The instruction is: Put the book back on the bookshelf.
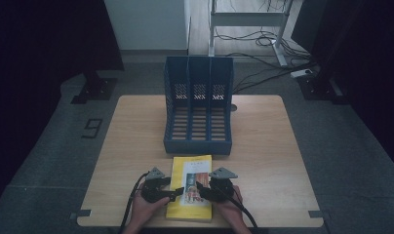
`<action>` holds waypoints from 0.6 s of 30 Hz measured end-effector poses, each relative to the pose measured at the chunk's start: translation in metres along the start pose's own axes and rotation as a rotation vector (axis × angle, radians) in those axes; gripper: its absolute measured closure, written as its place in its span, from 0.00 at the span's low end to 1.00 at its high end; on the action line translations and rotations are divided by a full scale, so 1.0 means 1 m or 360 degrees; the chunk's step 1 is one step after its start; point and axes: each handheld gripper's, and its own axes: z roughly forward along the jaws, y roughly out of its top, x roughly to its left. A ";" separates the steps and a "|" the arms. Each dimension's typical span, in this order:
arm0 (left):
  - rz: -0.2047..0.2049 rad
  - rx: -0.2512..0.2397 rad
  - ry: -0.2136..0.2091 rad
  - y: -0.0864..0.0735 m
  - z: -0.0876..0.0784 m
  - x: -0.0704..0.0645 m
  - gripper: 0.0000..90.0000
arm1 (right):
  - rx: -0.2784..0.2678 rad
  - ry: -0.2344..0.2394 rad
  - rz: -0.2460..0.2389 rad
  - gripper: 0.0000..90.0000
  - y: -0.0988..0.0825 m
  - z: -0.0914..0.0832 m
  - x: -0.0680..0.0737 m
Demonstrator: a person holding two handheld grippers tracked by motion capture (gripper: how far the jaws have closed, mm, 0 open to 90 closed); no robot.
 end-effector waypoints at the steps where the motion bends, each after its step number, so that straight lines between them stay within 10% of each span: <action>1: -0.0001 0.0000 0.0000 0.000 0.000 0.000 0.25 | -0.0011 0.0008 0.0005 0.38 0.001 -0.002 -0.001; 18: -0.0016 -0.0020 -0.0006 -0.001 0.000 0.001 0.26 | -0.0089 0.0157 0.0006 0.51 0.008 -0.011 0.000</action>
